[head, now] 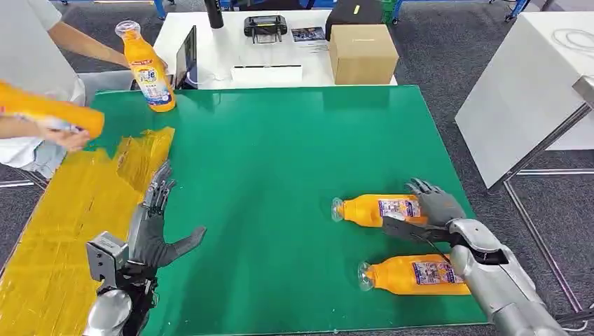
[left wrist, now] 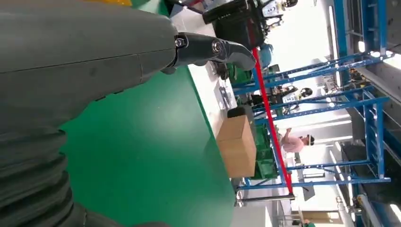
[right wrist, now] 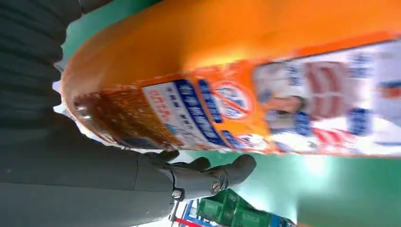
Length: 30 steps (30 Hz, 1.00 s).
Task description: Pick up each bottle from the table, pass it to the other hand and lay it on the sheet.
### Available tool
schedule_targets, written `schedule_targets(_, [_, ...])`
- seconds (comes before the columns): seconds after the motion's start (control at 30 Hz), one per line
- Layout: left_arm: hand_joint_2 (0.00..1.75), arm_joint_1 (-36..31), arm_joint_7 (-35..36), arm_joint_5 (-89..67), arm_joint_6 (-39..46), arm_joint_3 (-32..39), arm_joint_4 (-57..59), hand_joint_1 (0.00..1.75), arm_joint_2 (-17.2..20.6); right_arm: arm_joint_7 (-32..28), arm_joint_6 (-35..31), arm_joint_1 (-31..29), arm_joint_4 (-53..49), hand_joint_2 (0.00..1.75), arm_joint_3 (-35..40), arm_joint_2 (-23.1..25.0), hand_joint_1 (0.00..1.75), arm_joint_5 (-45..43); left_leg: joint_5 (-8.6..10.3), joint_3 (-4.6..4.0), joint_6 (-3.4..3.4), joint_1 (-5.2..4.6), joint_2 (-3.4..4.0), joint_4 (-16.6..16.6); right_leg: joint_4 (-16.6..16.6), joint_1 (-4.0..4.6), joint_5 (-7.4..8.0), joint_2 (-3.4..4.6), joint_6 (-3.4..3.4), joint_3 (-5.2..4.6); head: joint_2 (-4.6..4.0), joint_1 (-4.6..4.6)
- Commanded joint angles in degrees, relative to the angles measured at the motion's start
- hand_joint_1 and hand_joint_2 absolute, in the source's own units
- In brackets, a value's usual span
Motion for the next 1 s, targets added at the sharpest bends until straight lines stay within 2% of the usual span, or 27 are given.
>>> schedule_targets(0.03, [1.75,-2.2,0.4,0.5,-0.6,-0.4,4.3,0.0,-0.1,0.8,2.2,-4.0,6.7,1.75,5.6,-1.0,0.0,0.2,-0.03,0.19,-0.02,0.04,-0.01,-0.1,-0.1,0.05,-0.01,0.01,-0.05,0.21,0.0,0.0])
schedule_targets(0.07, [1.75,-2.4,0.4,0.5,-0.6,-0.5,4.6,0.0,0.0,0.7,2.4,-4.3,7.3,1.75,6.1,-1.2,0.0,0.2,-0.01,0.13,-0.01,0.02,-0.03,0.0,-0.1,0.02,0.0,-0.01,-0.03,0.14,0.0,0.0])
schedule_targets(0.1, [1.75,-2.6,0.4,0.5,-0.6,-0.6,4.9,0.0,0.0,0.5,2.5,-4.5,8.0,1.75,6.4,-1.1,0.23,0.1,-0.03,0.22,-0.02,0.05,-0.03,-0.1,-0.1,0.05,0.0,-0.01,-0.06,0.24,0.0,0.0])
schedule_targets(0.13, [1.75,-2.6,0.4,0.5,-0.6,-0.7,4.9,0.0,0.1,0.1,2.2,-4.6,8.4,1.75,6.9,-1.0,1.36,-0.2,-0.03,0.27,-0.02,0.06,-0.03,-0.1,-0.1,0.06,0.0,-0.02,-0.07,0.29,0.0,-0.02])
schedule_targets(0.17, [1.75,-2.6,0.4,0.5,-0.6,-0.7,4.9,0.0,0.1,-0.2,1.6,-4.4,8.5,1.75,6.8,-0.6,1.64,-0.6,-0.02,0.23,-0.02,0.05,-0.02,-0.1,-0.1,0.05,0.01,0.0,-0.05,0.24,0.0,-0.02])
schedule_targets(0.2, [1.75,-2.6,0.4,0.5,-0.6,-0.7,4.7,0.0,0.2,-0.2,1.0,-4.1,8.3,1.75,6.6,-0.3,1.71,-0.8,-0.03,0.3,-0.02,0.07,-0.05,-0.1,-0.2,0.07,0.01,-0.03,-0.06,0.33,0.0,0.02])
schedule_targets(0.43, [1.75,-2.3,0.6,0.5,-0.7,-0.8,4.1,0.0,0.3,0.1,-1.1,-3.3,7.5,1.75,5.9,1.3,1.71,-1.2,-0.02,0.3,-0.02,0.06,0.01,-0.1,-0.1,0.06,0.01,0.01,-0.05,0.33,0.0,0.0])
schedule_targets(0.57, [1.75,-2.5,1.1,0.2,-0.9,-1.2,3.7,0.0,0.4,-0.2,-4.5,-2.4,6.9,1.75,4.0,3.8,1.71,-1.6,-0.05,0.4,-0.05,0.1,0.04,-0.1,-0.2,0.1,0.01,0.06,-0.09,0.43,0.0,0.0])
schedule_targets(0.7, [1.75,-2.7,2.2,-0.8,-1.4,-2.6,3.2,0.0,0.4,-0.8,-12.3,0.3,2.7,1.75,-1.8,9.2,1.75,-2.9,-0.05,0.44,-0.07,0.12,0.1,-0.1,-0.2,0.13,0.02,0.11,-0.11,0.42,0.0,0.0])
schedule_targets(0.8, [1.75,-2.7,2.3,-0.9,-1.4,-2.6,3.2,0.0,0.3,-0.5,-12.4,0.4,2.5,1.75,-1.7,9.4,1.75,-2.6,-0.05,0.37,-0.06,0.1,0.1,-0.1,-0.1,0.13,0.0,0.11,-0.1,0.34,0.0,0.0])
schedule_targets(0.87, [1.75,-3.0,3.0,-2.0,-2.0,-4.3,3.3,0.0,0.8,-4.0,-19.8,3.5,-3.5,1.75,-7.8,13.5,1.75,-7.4,-0.02,0.21,-0.04,0.05,0.01,-0.1,0.0,0.08,-0.01,0.03,-0.05,0.19,0.0,-0.02])
schedule_targets(0.9, [1.75,-3.3,3.3,-2.5,-2.1,-5.2,3.5,0.0,0.9,-4.9,-20.9,4.7,-6.1,1.75,-9.1,14.9,1.75,-8.5,-0.07,0.31,-0.06,0.09,0.07,-0.1,-0.1,0.13,-0.03,0.09,-0.08,0.29,0.0,-0.02])
schedule_targets(0.93, [1.75,-3.6,3.6,-3.1,-2.3,-6.2,3.8,0.0,1.0,-8.4,-24.7,6.8,-10.4,1.75,-11.6,17.5,1.73,-11.9,-0.03,0.22,-0.04,0.07,0.03,0.0,0.0,0.09,-0.02,0.04,-0.06,0.2,0.0,-0.02])
schedule_targets(1.0, [1.75,-4.2,4.1,-3.4,-1.8,-7.7,4.4,0.0,0.6,-9.0,-25.0,9.5,-16.0,1.75,-11.9,19.3,1.75,-13.0,-0.05,0.19,-0.06,0.1,0.08,-0.1,0.0,0.12,-0.03,0.05,-0.08,0.19,0.0,0.0])
